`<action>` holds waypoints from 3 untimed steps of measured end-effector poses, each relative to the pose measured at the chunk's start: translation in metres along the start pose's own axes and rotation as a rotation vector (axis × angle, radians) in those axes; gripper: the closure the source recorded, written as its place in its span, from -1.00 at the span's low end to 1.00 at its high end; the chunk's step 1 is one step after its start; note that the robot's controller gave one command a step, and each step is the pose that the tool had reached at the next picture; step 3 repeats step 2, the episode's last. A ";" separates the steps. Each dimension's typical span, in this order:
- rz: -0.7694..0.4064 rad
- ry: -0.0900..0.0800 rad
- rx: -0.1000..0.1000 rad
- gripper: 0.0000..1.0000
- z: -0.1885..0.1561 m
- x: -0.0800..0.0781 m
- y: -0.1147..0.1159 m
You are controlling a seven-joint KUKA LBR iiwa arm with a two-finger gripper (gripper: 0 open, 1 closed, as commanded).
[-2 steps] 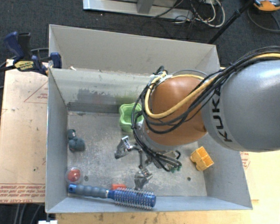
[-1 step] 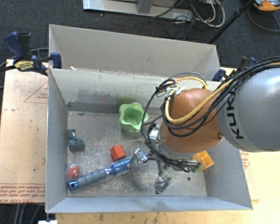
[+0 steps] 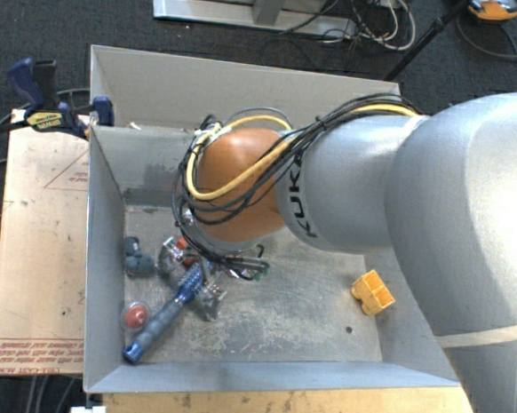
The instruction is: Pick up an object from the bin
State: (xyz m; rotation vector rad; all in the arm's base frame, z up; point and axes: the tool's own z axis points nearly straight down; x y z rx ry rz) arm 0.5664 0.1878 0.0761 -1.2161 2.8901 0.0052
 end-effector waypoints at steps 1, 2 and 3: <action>0.006 0.000 0.001 1.00 -0.003 0.002 -0.002; -0.219 -0.002 0.005 1.00 -0.242 0.040 0.003; -0.219 -0.002 0.005 1.00 -0.242 0.040 0.003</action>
Offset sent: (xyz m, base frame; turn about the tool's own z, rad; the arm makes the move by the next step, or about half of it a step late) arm 0.0000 0.0000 0.0000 0.0000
